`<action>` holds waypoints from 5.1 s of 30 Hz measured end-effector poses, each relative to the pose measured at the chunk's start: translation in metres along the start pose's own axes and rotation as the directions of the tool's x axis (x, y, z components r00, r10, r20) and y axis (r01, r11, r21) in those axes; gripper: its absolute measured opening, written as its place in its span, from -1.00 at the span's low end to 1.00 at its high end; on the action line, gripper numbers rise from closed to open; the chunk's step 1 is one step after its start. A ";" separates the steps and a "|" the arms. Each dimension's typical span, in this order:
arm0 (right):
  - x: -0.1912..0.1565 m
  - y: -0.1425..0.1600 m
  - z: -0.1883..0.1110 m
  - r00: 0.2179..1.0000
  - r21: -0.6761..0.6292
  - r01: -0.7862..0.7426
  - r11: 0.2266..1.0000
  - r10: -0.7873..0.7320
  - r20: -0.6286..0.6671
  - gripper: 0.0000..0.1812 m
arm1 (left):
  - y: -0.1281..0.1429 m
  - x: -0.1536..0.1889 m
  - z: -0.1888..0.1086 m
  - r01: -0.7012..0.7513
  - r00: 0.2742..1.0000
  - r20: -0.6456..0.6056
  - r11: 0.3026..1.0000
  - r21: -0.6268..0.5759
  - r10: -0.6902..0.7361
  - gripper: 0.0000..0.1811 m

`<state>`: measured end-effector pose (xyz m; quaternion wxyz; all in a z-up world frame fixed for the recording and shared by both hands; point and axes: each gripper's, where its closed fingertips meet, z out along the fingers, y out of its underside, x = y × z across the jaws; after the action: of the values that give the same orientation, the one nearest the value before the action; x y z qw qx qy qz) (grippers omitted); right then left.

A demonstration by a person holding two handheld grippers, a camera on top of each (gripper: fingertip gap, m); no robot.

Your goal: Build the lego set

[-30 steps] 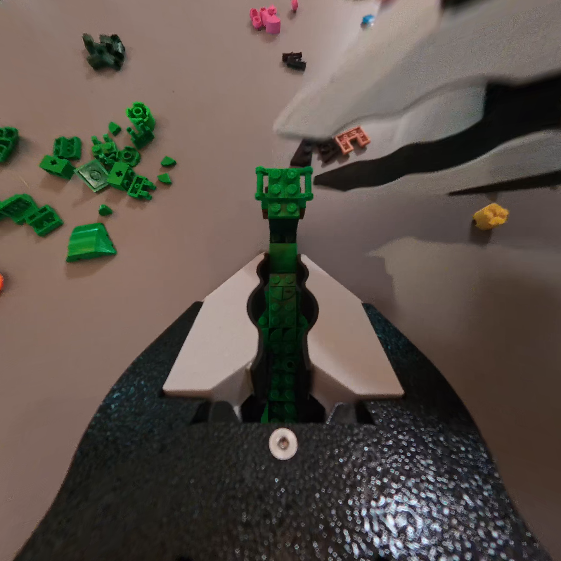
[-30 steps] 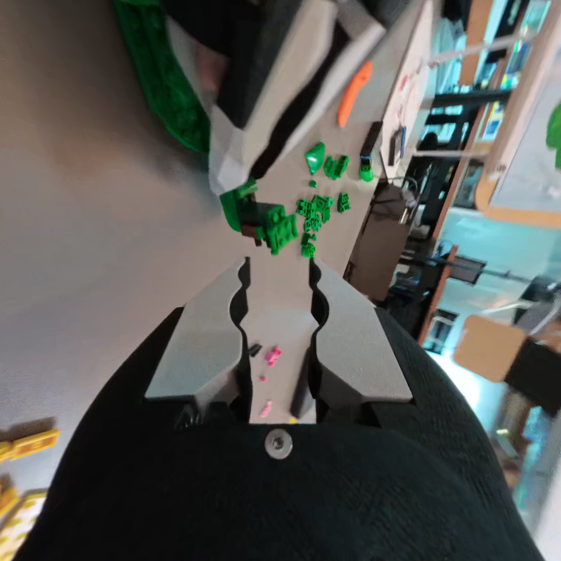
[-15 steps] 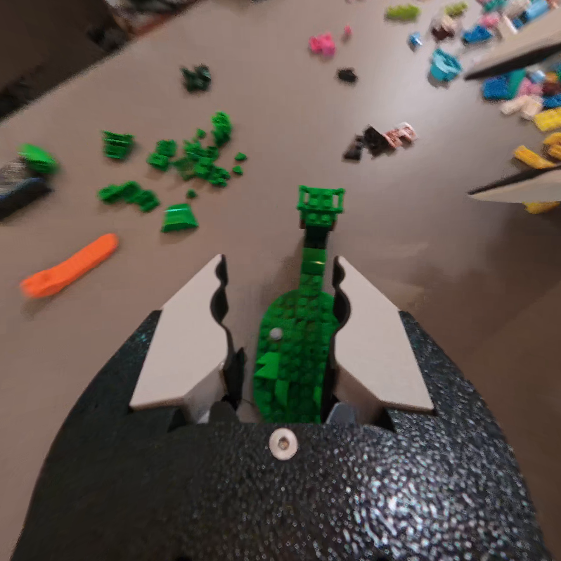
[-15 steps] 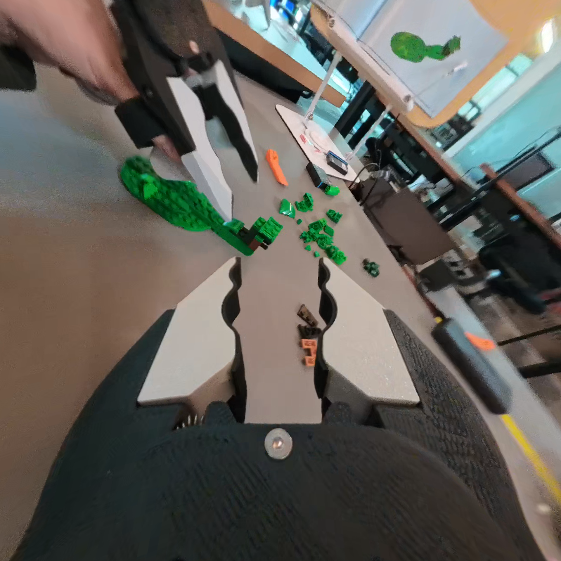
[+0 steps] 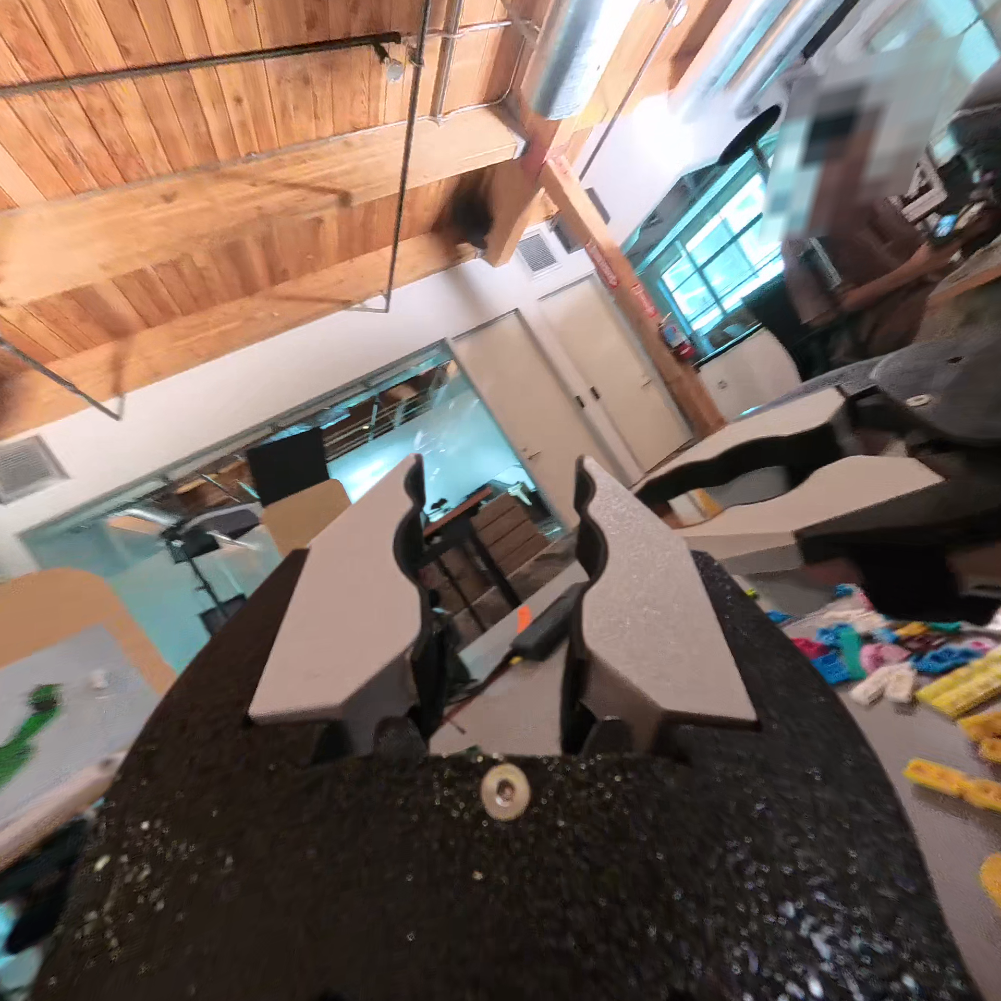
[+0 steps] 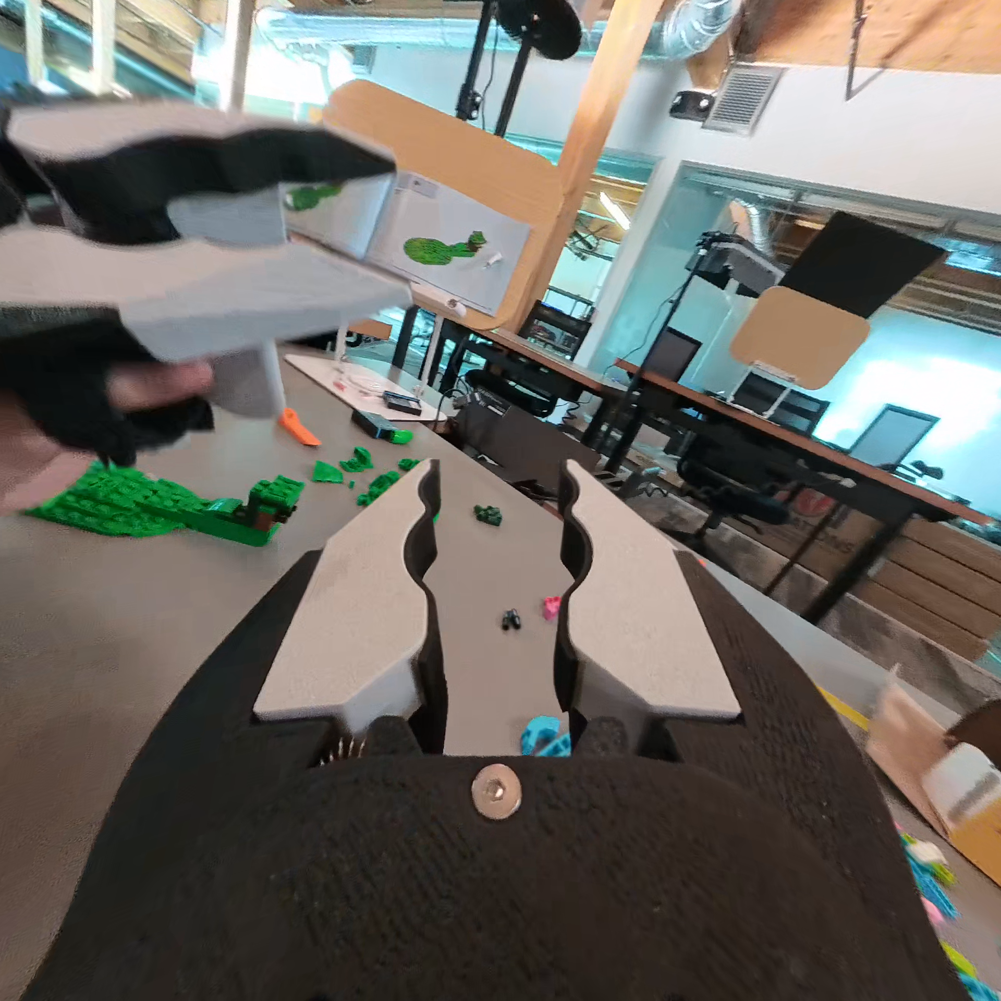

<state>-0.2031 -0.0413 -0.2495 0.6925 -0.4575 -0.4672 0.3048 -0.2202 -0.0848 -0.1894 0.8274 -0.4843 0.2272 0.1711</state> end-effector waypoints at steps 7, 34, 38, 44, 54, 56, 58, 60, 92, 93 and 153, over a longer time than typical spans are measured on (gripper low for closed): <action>0.015 -0.005 -0.005 0.997 0.037 0.010 0.999 -0.007 -0.082 -0.59 | 0.030 0.038 0.001 0.143 0.985 -0.084 0.987 -0.069 -0.149 -0.29; 0.023 -0.004 -0.002 0.990 0.069 -0.072 0.995 0.080 -0.119 -0.65 | 0.026 0.047 -0.002 0.311 0.939 -0.137 0.949 -0.049 -0.315 0.09; 0.021 -0.005 -0.001 0.990 0.073 -0.062 0.995 0.070 -0.118 -0.66 | 0.024 0.046 -0.002 0.305 0.942 -0.137 0.952 -0.035 -0.307 0.07; 0.021 -0.006 0.000 0.988 0.082 -0.087 0.993 0.096 -0.119 -0.70 | 0.025 0.045 0.000 0.370 0.912 -0.154 0.925 -0.084 -0.379 0.08; 0.018 -0.013 -0.002 0.987 0.113 -0.074 0.991 0.089 -0.137 -0.73 | 0.005 -0.016 -0.020 0.231 0.970 0.090 0.973 -0.026 -0.227 0.05; 0.017 -0.011 -0.001 0.988 0.116 -0.050 0.992 0.066 -0.140 -0.73 | -0.005 -0.036 -0.044 0.326 0.928 0.200 0.945 -0.024 -0.315 0.07; 0.015 -0.011 0.000 0.989 0.114 -0.051 0.992 0.067 -0.135 -0.73 | -0.005 -0.055 -0.077 0.354 0.892 0.304 0.935 -0.014 -0.333 0.04; 0.010 -0.013 0.001 0.991 0.112 -0.050 0.992 0.064 -0.117 -0.74 | 0.008 -0.073 -0.106 0.322 0.883 0.383 0.944 -0.073 -0.272 -0.01; -0.047 -0.070 0.029 0.993 0.165 0.120 0.979 -0.120 -0.007 -0.80 | 0.073 -0.152 -0.165 0.072 0.961 0.277 0.967 -0.243 -0.002 -0.69; -0.054 -0.078 0.038 0.994 0.171 0.097 0.980 -0.104 0.029 -0.80 | 0.077 -0.154 -0.160 0.063 0.973 0.232 0.967 -0.248 -0.004 -0.82; 0.027 0.000 0.484 0.926 -0.178 -0.067 0.982 -0.005 -0.378 -0.37 | 0.207 -0.289 -0.127 0.163 0.911 0.408 0.961 -0.222 -0.061 -1.00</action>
<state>-0.6411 0.1504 -0.1690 0.7180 -0.5783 -0.3447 0.1767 -0.5934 -0.1168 -0.2373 0.7966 -0.5527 0.0027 0.2450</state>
